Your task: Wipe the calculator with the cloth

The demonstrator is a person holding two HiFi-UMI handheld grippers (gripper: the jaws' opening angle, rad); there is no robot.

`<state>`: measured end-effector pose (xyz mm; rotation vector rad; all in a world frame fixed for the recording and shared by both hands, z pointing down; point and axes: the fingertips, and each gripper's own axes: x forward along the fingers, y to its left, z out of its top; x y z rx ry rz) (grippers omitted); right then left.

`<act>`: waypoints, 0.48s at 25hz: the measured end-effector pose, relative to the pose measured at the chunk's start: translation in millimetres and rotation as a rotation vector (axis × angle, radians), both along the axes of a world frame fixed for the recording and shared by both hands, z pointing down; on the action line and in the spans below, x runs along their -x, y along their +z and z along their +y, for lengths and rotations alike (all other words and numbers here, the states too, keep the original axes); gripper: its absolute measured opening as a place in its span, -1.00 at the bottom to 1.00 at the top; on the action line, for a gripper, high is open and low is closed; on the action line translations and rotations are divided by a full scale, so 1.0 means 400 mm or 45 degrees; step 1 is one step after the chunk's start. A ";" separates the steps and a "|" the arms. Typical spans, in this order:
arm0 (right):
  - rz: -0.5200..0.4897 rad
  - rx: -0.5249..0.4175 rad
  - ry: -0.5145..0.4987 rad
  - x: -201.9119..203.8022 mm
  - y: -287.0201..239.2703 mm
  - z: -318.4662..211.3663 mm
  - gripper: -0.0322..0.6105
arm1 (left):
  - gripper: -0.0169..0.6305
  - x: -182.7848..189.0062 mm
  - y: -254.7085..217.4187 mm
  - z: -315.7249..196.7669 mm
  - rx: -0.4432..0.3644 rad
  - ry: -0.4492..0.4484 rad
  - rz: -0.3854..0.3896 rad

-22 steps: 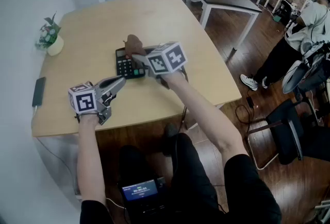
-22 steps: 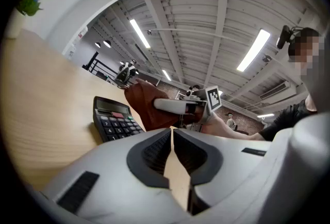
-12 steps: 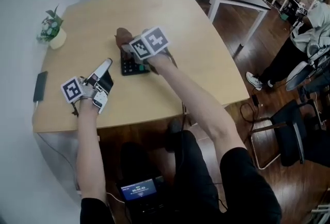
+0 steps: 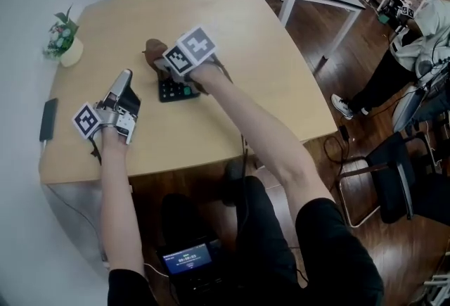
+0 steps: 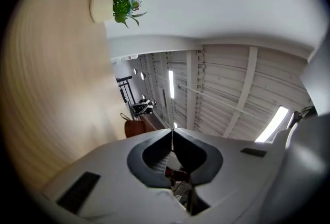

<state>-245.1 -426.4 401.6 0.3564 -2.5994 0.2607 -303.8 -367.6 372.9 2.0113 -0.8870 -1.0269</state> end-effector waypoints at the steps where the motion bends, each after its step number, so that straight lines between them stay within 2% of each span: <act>1: 0.038 -0.002 -0.019 0.011 0.021 0.005 -0.76 | -0.94 -0.002 0.000 0.000 -0.001 0.003 -0.003; 3: 0.098 -0.007 -0.027 0.012 0.054 0.000 -0.75 | -0.94 -0.008 0.000 -0.001 -0.001 0.013 -0.003; 6: 0.107 0.005 0.018 -0.026 0.066 -0.019 -0.73 | -0.94 -0.014 0.000 0.001 0.001 0.025 -0.013; 12: 0.169 -0.011 0.169 -0.177 0.064 -0.078 -0.72 | -0.94 -0.009 -0.005 0.006 -0.015 0.043 0.009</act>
